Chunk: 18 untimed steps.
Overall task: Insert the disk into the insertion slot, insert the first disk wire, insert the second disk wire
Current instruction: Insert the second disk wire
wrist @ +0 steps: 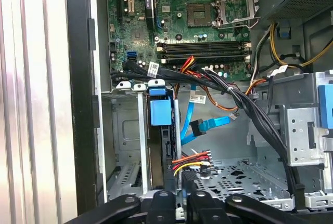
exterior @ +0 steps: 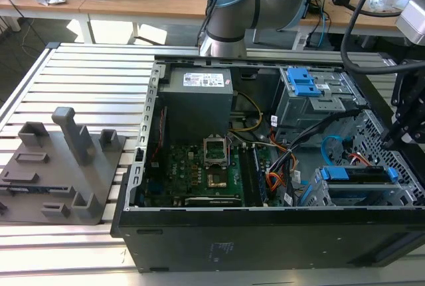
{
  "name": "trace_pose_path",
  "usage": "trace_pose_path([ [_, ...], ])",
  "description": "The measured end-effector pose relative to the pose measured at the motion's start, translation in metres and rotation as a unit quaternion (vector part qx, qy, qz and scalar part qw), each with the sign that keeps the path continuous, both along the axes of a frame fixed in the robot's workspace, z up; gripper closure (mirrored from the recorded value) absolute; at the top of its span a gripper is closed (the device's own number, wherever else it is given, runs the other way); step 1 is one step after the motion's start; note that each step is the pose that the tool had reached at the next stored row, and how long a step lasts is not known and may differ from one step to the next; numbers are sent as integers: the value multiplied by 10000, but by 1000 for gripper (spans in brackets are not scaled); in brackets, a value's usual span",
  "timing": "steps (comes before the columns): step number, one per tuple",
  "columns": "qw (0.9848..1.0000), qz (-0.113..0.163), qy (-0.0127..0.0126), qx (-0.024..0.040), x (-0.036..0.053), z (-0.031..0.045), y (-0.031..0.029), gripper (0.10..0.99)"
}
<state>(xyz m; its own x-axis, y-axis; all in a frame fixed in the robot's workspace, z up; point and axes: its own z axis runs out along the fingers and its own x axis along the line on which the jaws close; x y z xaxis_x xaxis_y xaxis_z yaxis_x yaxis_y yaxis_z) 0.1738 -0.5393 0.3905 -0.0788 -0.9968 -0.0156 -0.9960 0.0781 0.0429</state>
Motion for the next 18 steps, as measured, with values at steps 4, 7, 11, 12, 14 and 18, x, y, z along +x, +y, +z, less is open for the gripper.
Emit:
trace_pose_path([
  [4, 10000, 0, 0, -2, -2, 2, 7, 784],
  [7, 10000, 1, 0, 0, -61, -11, 52, 784],
  [11, 10000, 3, 0, 0, -372, -122, 181, 784],
  [12, 10000, 10, 0, 0, -411, -144, 203, 784],
  [14, 10000, 29, -1, 0, -467, -174, 234, 784],
  [18, 9999, 155, -1, -9, -512, -230, 262, 784],
])
